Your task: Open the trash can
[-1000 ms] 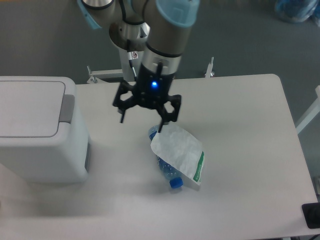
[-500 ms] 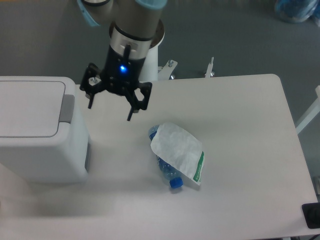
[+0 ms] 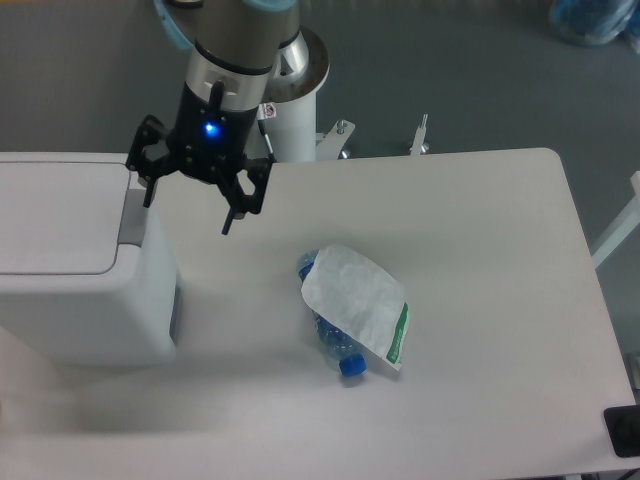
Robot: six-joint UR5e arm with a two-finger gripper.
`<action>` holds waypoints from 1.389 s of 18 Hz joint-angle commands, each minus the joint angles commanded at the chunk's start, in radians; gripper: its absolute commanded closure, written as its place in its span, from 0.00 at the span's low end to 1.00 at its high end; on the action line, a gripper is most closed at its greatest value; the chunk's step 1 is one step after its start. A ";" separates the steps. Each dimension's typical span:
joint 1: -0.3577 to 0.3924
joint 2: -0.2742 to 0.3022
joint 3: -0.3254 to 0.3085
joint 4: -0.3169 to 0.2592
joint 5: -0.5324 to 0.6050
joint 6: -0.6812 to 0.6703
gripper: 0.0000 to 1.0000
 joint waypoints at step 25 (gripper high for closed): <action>-0.015 -0.032 -0.002 0.012 0.011 0.009 0.00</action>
